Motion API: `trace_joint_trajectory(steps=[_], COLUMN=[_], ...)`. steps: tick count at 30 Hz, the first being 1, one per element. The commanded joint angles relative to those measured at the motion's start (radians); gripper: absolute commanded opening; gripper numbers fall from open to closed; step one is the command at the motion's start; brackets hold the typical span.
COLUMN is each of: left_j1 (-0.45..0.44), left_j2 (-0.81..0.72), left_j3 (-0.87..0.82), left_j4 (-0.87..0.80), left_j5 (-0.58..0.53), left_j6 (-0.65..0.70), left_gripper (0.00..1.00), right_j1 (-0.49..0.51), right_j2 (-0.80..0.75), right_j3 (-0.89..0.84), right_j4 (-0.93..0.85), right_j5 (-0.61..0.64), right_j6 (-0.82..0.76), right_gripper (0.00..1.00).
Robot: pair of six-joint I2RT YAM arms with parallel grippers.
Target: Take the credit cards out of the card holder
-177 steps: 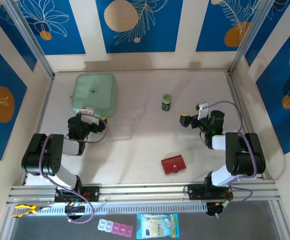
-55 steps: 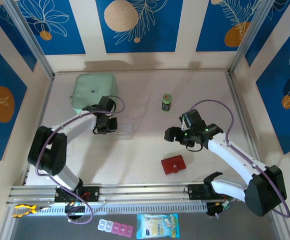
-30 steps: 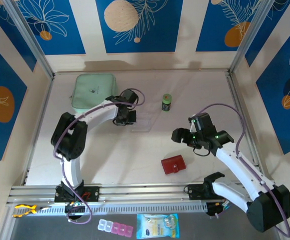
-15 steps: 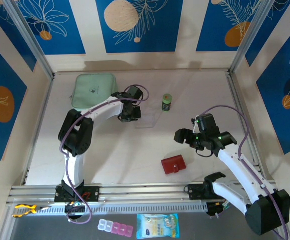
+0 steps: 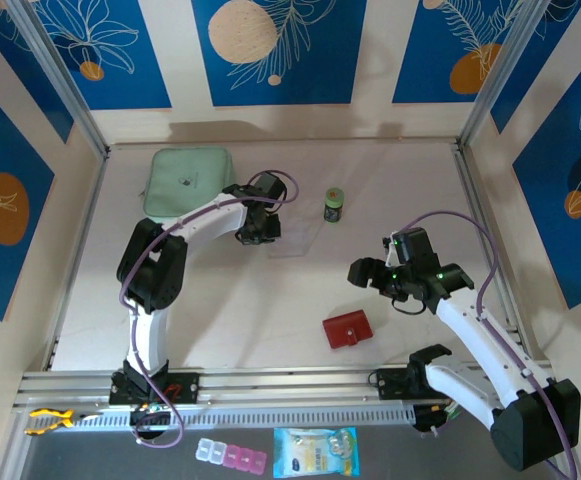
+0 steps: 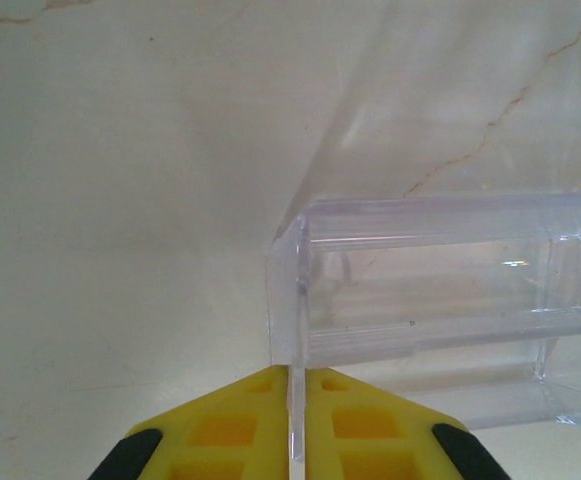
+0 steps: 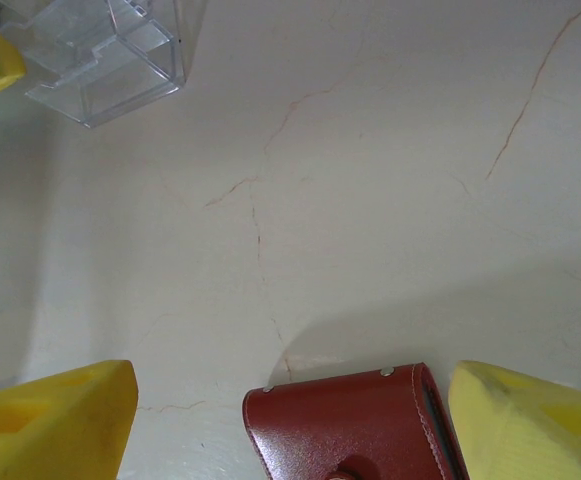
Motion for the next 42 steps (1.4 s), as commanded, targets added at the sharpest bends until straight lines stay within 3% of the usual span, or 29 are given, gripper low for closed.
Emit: trace_joint_trajectory(steps=[1,7,16,23,28,37,42], left_j1=[-0.005,-0.005,-0.004,0.018,0.079,0.198,0.228], left_j2=[-0.010,-0.042,-0.154,-0.267,-0.375,-0.508,-0.557], left_j3=[0.021,0.012,-0.039,-0.089,-0.120,-0.145,-0.261], left_j4=[-0.016,-0.007,0.018,0.005,-0.060,-0.192,-0.117], left_j5=[-0.018,-0.004,0.024,0.040,0.039,0.022,0.000], left_j6=[0.025,0.038,0.079,0.166,0.268,0.493,0.594], left_gripper=[0.12,0.19,0.23,0.28,0.32,0.37,0.37], right_j1=[0.000,0.008,0.074,0.150,0.246,0.332,0.350], right_j2=[0.004,0.019,0.040,0.082,0.083,0.094,0.129], right_j3=[0.025,0.034,0.046,0.036,-0.013,-0.100,-0.116], right_j4=[-0.022,-0.046,-0.165,-0.215,-0.189,-0.117,-0.088], right_j5=[-0.024,-0.045,0.043,0.006,0.019,0.026,0.041], right_j6=[0.027,0.166,0.746,1.039,1.236,1.408,1.430], right_gripper=[0.82,0.83,0.82,0.83,0.87,0.91,0.95])
